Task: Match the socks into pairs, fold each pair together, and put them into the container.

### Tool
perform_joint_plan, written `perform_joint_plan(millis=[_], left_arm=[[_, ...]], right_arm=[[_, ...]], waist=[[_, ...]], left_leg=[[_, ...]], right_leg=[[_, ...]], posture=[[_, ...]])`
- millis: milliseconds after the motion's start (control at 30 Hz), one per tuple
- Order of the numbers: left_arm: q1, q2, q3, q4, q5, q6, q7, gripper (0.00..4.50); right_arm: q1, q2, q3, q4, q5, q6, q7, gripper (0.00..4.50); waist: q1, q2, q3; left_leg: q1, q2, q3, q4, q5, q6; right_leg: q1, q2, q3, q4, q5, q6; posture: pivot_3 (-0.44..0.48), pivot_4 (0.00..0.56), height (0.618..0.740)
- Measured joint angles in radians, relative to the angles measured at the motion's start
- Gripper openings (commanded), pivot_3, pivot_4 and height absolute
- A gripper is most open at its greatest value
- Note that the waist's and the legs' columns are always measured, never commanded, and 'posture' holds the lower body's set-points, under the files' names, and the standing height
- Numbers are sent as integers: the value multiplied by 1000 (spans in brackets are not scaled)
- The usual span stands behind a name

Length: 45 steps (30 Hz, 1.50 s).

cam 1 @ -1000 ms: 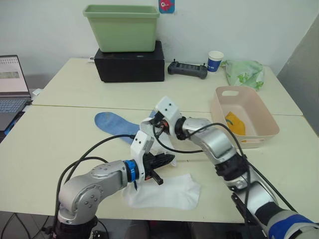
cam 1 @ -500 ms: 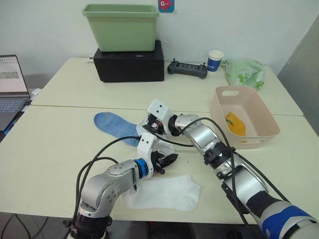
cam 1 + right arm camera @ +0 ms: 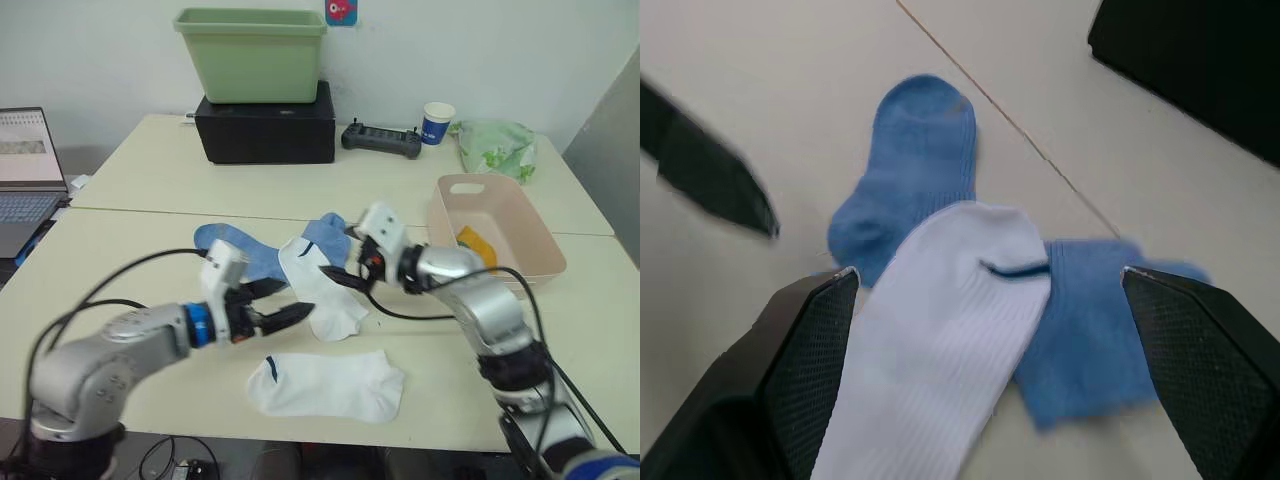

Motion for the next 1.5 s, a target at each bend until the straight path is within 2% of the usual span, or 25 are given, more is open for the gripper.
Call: perform_joint_plan(millis=[167,267,433,533,633,800,833,867,933,1033,1233,1267,1300,1500], left_arm=[[-73,21,-46,138,95,-90,-34,4477],[-193,31,-123,315,221,-177,-46,4477],[-291,27,-233,511,355,-301,-117,4477],[-341,18,-272,609,412,-356,-161,4477],[-416,-28,-307,750,475,-410,-179,4477],[-514,-108,-334,935,544,-480,-201,4477],[-529,-117,-341,963,556,-490,-214,4084],[-542,-123,-350,987,570,-503,-226,3902],[-567,-139,-367,1036,599,-523,-243,3298],[-589,-165,-379,1094,635,-560,-265,2320],[-606,-169,-379,1116,667,-591,-300,388],[-606,-170,-379,1115,670,-591,-301,72],[-606,-170,-378,1113,671,-589,-302,26],[-549,-131,-336,965,647,-510,-315,26]], right_arm=[[92,-70,-17,-169,56,81,5,4500],[213,-104,2,-247,75,131,-13,4500],[280,-116,42,-311,92,149,-32,4500],[288,-120,81,-310,82,125,-52,4500],[291,-123,151,-256,29,79,-85,4500],[287,-113,182,-214,0,61,-113,4500],[286,-112,183,-211,-5,60,-116,4088],[286,-110,183,-207,-7,59,-117,3902],[284,-107,184,-201,-10,59,-119,3254],[283,-101,193,-196,-11,58,-119,2153],[281,-99,197,-195,-12,56,-119,26],[281,-99,200,-195,-12,55,-119,0],[281,-99,201,-195,-12,55,-119,0],[271,-116,185,-210,-3,60,-108,0]], waist=[[-11,1,0],[-2,0,0],[-8,0,1],[-8,0,1],[-4,0,1],[-3,0,1],[-3,0,1],[-3,0,1],[-3,0,1],[-3,0,1],[-4,0,1],[-4,0,1],[-3,0,1],[-6,0,1]], left_leg=[[1,1,2,0,0,0],[0,1,0,-1,0,0],[-1,0,3,0,0,0],[-1,1,2,-1,0,0],[-1,1,2,0,0,0],[-3,0,1,1,0,0],[-3,0,1,1,0,0],[-3,1,1,1,0,0],[-3,1,0,1,0,0],[-3,1,0,1,0,0],[-3,1,0,1,0,0],[-3,1,0,1,0,0],[-3,1,0,1,0,0],[-3,1,0,1,0,0]], right_leg=[[-1,1,2,0,0,0],[-1,2,1,0,-1,0],[-2,1,3,-1,0,1],[-2,2,2,0,-1,1],[-2,2,1,0,0,1],[-2,2,1,-1,0,1],[-2,2,1,-1,0,1],[-2,2,1,0,0,1],[-2,2,0,0,0,1],[-2,2,0,0,0,1],[-2,2,0,0,0,1],[-2,2,0,0,0,1],[-2,2,0,0,0,1],[-2,2,0,0,0,1]], posture=[[0,150,730],[0,150,730],[0,150,730],[0,150,730],[0,150,730],[0,150,730],[0,150,730],[0,150,730],[0,150,730],[0,150,730],[0,150,730],[0,150,730],[0,150,730],[0,150,730]])
